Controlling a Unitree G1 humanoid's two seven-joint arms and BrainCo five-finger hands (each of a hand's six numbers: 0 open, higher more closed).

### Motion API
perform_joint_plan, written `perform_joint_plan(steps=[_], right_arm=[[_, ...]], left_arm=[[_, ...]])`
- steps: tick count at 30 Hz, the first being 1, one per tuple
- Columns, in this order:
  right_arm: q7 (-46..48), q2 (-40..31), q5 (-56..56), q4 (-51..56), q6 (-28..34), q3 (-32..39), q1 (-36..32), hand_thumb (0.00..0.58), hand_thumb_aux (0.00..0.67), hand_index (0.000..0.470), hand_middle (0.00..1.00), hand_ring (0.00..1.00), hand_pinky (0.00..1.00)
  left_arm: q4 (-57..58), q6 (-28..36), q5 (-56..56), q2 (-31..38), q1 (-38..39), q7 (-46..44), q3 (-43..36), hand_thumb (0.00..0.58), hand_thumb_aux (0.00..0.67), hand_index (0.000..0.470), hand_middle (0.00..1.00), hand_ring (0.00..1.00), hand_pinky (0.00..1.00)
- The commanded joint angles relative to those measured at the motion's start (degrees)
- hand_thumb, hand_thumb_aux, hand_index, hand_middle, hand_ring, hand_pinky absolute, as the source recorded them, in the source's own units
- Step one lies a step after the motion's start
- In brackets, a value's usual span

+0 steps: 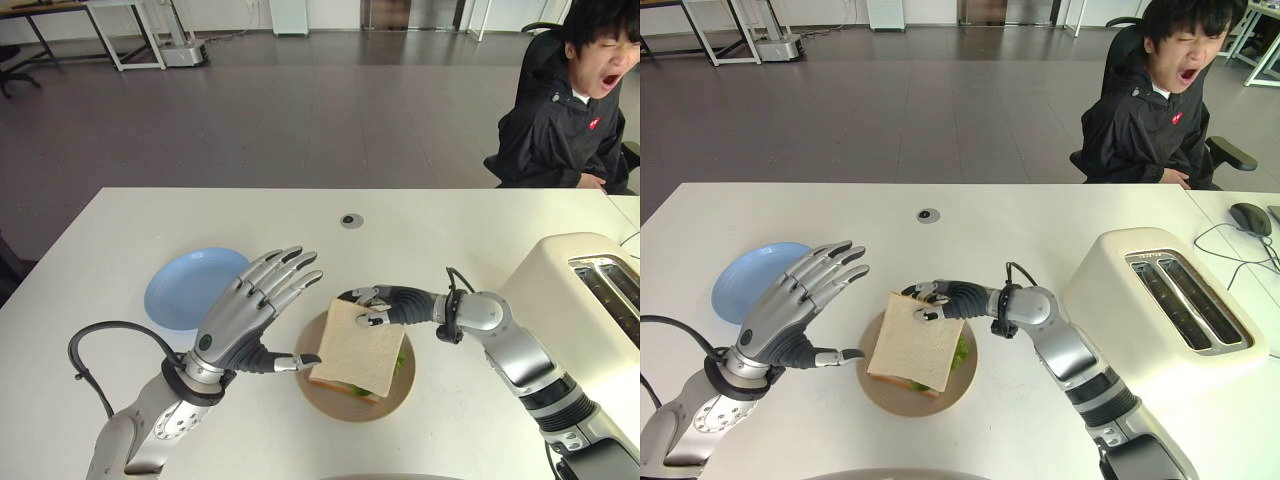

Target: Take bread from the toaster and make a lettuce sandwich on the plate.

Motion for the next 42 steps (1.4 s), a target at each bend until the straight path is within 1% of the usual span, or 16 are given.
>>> perform_joint_plan(steps=[1,3,4,9,11,17,23,24,25,26,27,28,32,36,40,42], right_arm=[[-1.09,0.51,-3.99,2.78,-2.39,1.1,0.85,0.58,0.67,0.47,0.0,0.0,0.0],[-1.61,0.94,-5.53,4.02,-3.54,1.33,0.93,0.58,0.67,0.47,0.0,0.0,0.0],[-1.71,1.05,-6.21,4.5,-4.0,1.42,0.91,0.58,0.67,0.47,0.0,0.0,0.0],[-1.46,1.11,-8.81,5.87,-6.22,1.65,0.85,0.58,0.67,0.47,0.0,0.0,0.0],[-1.48,1.08,-9.74,6.23,-6.94,1.74,1.01,0.58,0.67,0.47,0.0,0.0,0.0],[-0.78,1.36,-10.38,6.47,-7.45,1.57,1.2,0.58,0.67,0.47,0.0,0.0,0.0],[-0.68,1.83,-10.66,6.21,-7.27,1.3,1.49,0.58,0.67,0.47,0.0,0.0,0.0],[-0.71,1.86,-10.68,6.11,-7.3,1.21,1.51,0.58,0.659,0.463,0.0,0.0,0.0],[-0.85,1.89,-10.71,5.93,-7.31,1.02,1.48,0.576,0.612,0.429,0.0,0.0,0.0],[-1.11,1.99,-10.75,5.81,-7.44,0.8,1.38,0.528,0.47,0.33,0.0,0.0,0.0],[-1.58,2.17,-10.78,5.6,-7.65,0.43,1.28,0.408,0.305,0.214,0.0,0.0,0.0],[-2.34,2.59,-10.65,5.29,-7.86,-0.19,1.12,0.0,0.0,0.0,0.0,0.0,0.0],[-6.03,4.79,-9.25,3.51,-7.79,-4.29,0.08,0.0,0.0,0.0,0.0,0.0,0.0],[-8.3,7.74,-3.39,-0.93,-6.59,-11.44,-0.33,0.0,0.0,0.0,0.0,0.0,0.0],[-9.37,8.39,-0.49,-5.83,-5.49,-14.45,0.91,0.0,0.0,0.0,0.0,0.0,0.0],[-7.28,5.73,-0.66,-8.5,-6.88,-14.38,2.71,0.0,0.0,0.0,0.0,0.0,0.0]], left_arm=[[0.29,-2.24,-0.42,2.39,1.47,-3.17,-1.24,0.22,0.142,0.1,0.0,0.0,0.0],[1.17,-3.45,-0.6,3.85,2.45,-5.48,-2.34,0.12,0.074,0.052,0.0,0.0,0.0],[1.67,-4.09,-0.59,4.63,3.02,-6.51,-2.84,0.1,0.06,0.042,0.0,0.0,0.0],[2.94,-5.65,1.99,6.34,4.4,-9.96,-5.46,0.066,0.039,0.028,0.0,0.0,0.0],[3.33,-5.81,4.27,5.56,4.11,-10.69,-7.87,0.027,0.016,0.011,0.0,0.0,0.0],[7.51,-4.21,13.7,3.67,1.74,-8.24,-13.81,0.049,0.029,0.02,0.0,0.0,0.0],[10.78,-1.4,19.49,4.93,-0.19,-6.44,-16.67,0.027,0.016,0.011,0.0,0.0,0.0],[11.53,-0.86,19.85,5.26,-0.36,-6.46,-17.16,0.031,0.018,0.013,0.0,0.0,0.0],[12.33,-0.52,19.95,5.65,-0.4,-6.48,-17.66,0.045,0.026,0.018,0.0,0.0,0.0],[12.94,-0.28,19.97,6.01,-0.26,-6.39,-18.07,0.062,0.037,0.026,0.0,0.0,0.0],[13.4,-0.18,19.76,6.32,-0.13,-6.4,-18.49,0.079,0.047,0.033,0.0,0.0,0.0],[13.71,-0.03,19.55,6.61,-0.01,-6.46,-18.96,0.087,0.053,0.037,0.0,0.0,0.0],[14.03,1.2,19.75,7.26,-0.18,-6.85,-20.85,0.152,0.095,0.066,0.0,0.0,0.0],[15.19,2.35,19.63,7.41,-1.25,-5.73,-22.13,0.156,0.097,0.068,0.0,0.0,0.0],[16.43,2.78,18.64,6.87,-3.46,-4.99,-23.42,0.179,0.113,0.079,0.0,0.0,0.0],[18.32,2.91,18.3,6.17,-6.02,-5.14,-24.64,0.261,0.173,0.122,0.0,0.0,0.0]])
